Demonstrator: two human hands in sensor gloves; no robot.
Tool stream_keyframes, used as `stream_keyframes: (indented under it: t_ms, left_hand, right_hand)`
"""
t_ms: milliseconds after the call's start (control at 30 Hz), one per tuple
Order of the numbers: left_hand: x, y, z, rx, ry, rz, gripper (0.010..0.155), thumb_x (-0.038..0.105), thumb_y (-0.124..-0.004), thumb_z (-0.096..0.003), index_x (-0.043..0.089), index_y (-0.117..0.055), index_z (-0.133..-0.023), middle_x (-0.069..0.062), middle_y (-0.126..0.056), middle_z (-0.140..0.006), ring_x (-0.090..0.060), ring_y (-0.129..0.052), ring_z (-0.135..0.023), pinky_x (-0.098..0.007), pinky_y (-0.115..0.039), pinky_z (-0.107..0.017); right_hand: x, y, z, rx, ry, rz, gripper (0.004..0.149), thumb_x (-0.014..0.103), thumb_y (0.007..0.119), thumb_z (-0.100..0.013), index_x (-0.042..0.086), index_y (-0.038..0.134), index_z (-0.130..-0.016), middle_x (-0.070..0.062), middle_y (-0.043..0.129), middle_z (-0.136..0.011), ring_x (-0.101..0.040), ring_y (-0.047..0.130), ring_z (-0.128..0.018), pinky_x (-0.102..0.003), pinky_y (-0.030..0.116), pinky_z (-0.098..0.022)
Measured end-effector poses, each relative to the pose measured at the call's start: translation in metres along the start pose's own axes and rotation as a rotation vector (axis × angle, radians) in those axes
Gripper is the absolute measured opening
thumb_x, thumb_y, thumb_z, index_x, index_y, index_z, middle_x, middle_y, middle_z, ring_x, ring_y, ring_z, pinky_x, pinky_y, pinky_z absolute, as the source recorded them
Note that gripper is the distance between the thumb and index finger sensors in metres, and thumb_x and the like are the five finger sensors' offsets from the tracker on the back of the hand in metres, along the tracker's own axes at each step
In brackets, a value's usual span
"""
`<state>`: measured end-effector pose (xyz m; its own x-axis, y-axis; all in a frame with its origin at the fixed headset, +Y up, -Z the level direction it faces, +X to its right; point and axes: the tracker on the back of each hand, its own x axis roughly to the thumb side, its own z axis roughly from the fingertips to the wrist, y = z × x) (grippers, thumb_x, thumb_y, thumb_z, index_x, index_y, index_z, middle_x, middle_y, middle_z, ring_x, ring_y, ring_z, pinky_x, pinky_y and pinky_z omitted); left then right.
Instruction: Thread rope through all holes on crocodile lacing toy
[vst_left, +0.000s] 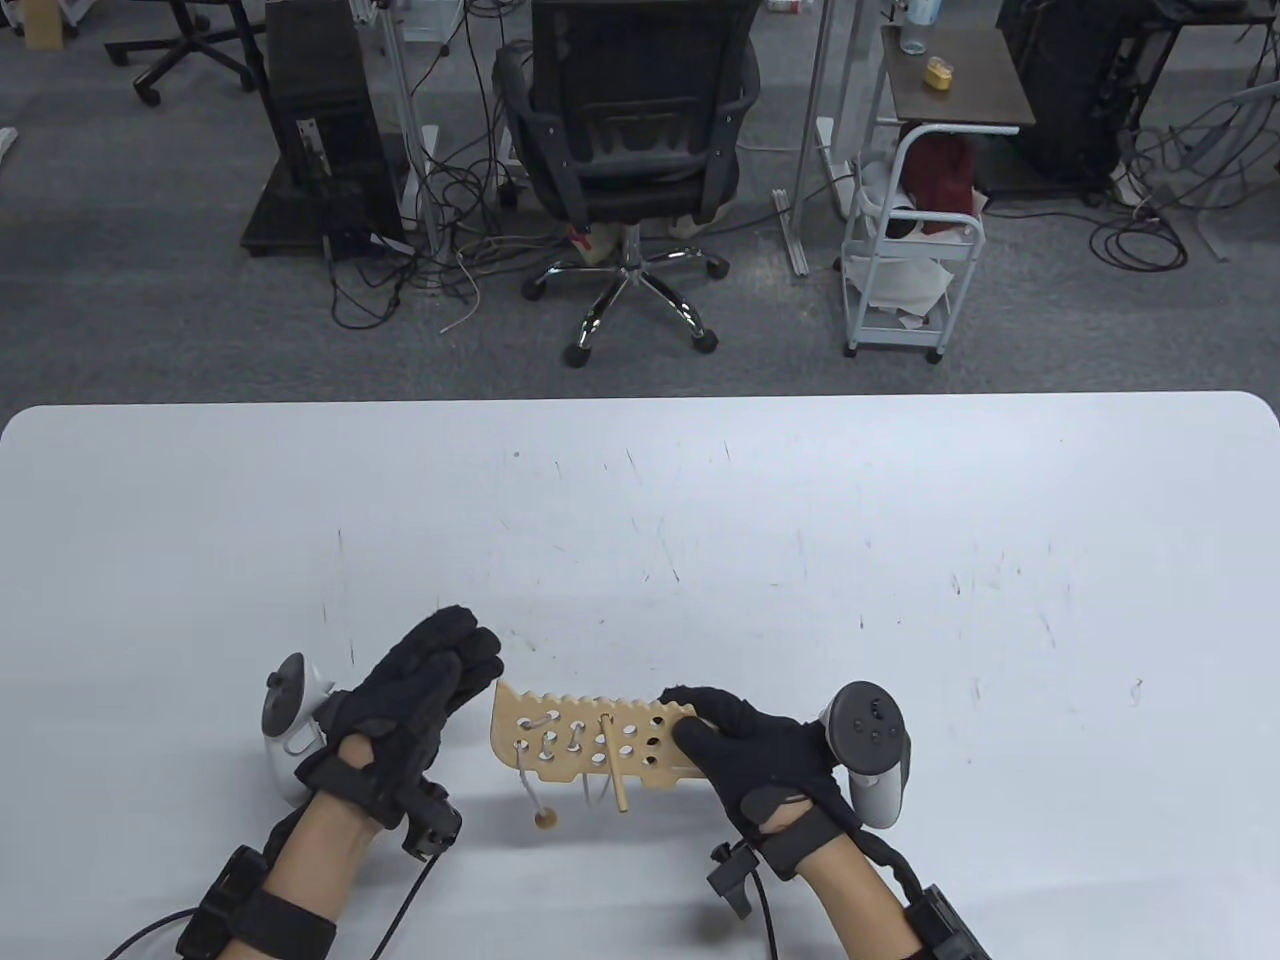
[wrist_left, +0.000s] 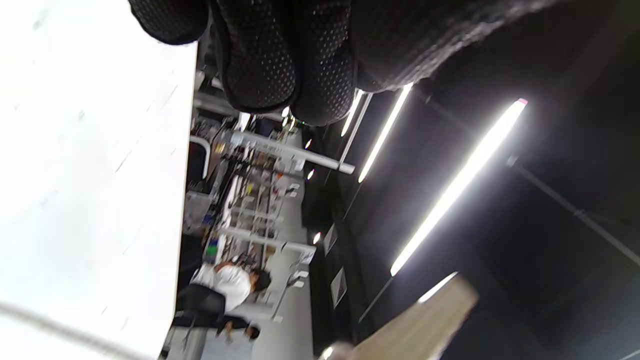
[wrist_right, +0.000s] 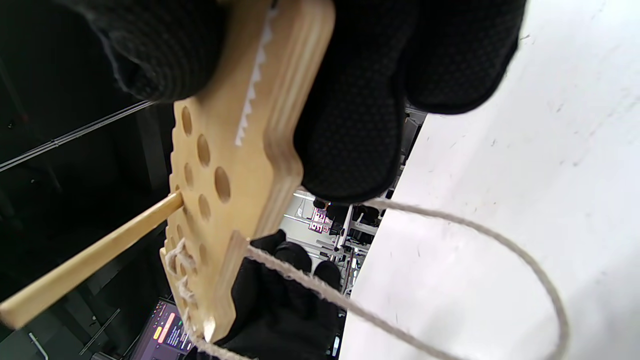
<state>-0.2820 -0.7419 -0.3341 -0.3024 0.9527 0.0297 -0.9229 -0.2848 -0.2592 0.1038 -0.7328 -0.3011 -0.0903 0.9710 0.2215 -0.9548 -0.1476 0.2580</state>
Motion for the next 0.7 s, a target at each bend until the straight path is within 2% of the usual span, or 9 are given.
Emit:
stream_keyframes:
  t_ms: [167,333,433,700]
  left_hand:
    - [0.022,0.012,0.008,0.093,-0.104,-0.04,0.055,0.046,-0.079,-0.0482,0.039,-0.068,-0.102,0.005,-0.08,-0.101,-0.025,-0.078,-0.094,-0.051,-0.057,-0.077]
    - [0.045,0.013,0.018,0.165,-0.228,-0.216,0.056,0.052,-0.08,-0.0481,0.041,-0.068,-0.102,0.004,-0.075,-0.104,-0.026,-0.072,-0.098,-0.054,-0.051,-0.079]
    - [0.056,0.005,0.022,0.17,-0.3,-0.368,0.056,0.054,-0.08,-0.048,0.044,-0.068,-0.102,0.003,-0.071,-0.107,-0.028,-0.067,-0.101,-0.055,-0.048,-0.079]
    - [0.067,-0.038,0.032,0.126,-0.472,-0.714,0.054,0.054,-0.085,-0.0441,0.047,-0.076,-0.097,0.0,-0.069,-0.108,-0.031,-0.062,-0.103,-0.056,-0.045,-0.08]
  right_hand:
    - [0.0,-0.002,0.0,-0.018,0.016,0.012,0.045,0.042,0.08,-0.044,0.022,0.083,-0.084,-0.002,0.104,-0.063,-0.025,0.107,-0.051,-0.049,0.08,-0.047]
    - [0.0,-0.005,0.001,-0.047,0.042,0.034,0.045,0.042,0.08,-0.044,0.022,0.083,-0.084,-0.003,0.104,-0.063,-0.025,0.107,-0.05,-0.049,0.081,-0.047]
    - [0.0,-0.006,0.001,-0.064,0.054,0.046,0.045,0.042,0.08,-0.044,0.021,0.083,-0.084,-0.003,0.104,-0.063,-0.025,0.107,-0.05,-0.049,0.081,-0.047]
    - [-0.001,-0.008,0.001,-0.095,0.077,0.068,0.045,0.042,0.08,-0.044,0.021,0.083,-0.084,-0.003,0.104,-0.063,-0.026,0.107,-0.05,-0.049,0.08,-0.047]
